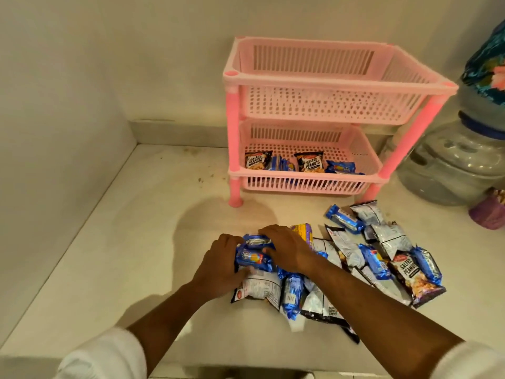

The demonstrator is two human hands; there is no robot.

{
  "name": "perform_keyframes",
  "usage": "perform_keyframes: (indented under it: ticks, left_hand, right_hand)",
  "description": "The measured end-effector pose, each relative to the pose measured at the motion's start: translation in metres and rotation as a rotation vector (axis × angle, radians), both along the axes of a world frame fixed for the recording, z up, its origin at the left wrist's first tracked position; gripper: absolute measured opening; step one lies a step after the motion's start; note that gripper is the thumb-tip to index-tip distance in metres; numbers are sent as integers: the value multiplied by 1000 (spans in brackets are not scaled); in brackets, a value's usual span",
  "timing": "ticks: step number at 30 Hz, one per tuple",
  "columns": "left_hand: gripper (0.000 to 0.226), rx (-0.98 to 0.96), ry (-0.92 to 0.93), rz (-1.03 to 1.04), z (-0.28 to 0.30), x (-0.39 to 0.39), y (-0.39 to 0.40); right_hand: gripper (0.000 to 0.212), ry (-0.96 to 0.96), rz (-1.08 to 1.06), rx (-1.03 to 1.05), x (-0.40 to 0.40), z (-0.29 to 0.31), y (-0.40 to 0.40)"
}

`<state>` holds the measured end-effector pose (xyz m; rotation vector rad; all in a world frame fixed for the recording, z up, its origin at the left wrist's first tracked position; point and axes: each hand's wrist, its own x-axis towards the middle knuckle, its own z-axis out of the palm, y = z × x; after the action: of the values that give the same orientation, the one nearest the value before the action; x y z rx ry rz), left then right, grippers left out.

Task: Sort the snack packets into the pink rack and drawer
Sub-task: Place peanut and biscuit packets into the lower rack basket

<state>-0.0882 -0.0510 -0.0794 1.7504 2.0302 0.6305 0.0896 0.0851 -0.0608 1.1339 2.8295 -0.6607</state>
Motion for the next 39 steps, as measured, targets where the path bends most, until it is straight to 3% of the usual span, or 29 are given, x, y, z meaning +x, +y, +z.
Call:
perform_keyframes:
  ticks: [5,8,11,18,24,28,31,35,39]
  left_hand:
    - [64,37,83,-261,0,5,-19]
    - [78,68,108,-353,-7,5,-23]
    - [80,78,144,-369,-9,3,-22]
    - [55,148,153,-361,-3,3,-15]
    - [52,144,137,-337,10,-6,-8]
    - [47,82,7,-321,23,-15,-2]
    - [37,15,-91,-332,36,-22,6]
    - [16,17,-460,-248,58,-25,25]
    - [25,3,-878,-73,74,-25,50]
  right_hand:
    - [62,-54,-44,10,-15,-4,0]
    - [66,-67,-49,43,-17,-5,0]
    - [64,-59,-45,77,-18,-7,0]
    - [62,-18,-72,84,-19,-10,4]
    - [52,233,-145,29,-7,-5,6]
    - [47,417,-246,-65,5,9,8]
    - [41,551,-371,-279,9,23,15]
    - [25,911,-616,-851,7,46,23]
    - [27,1129,-695,-1093,16,60,32]
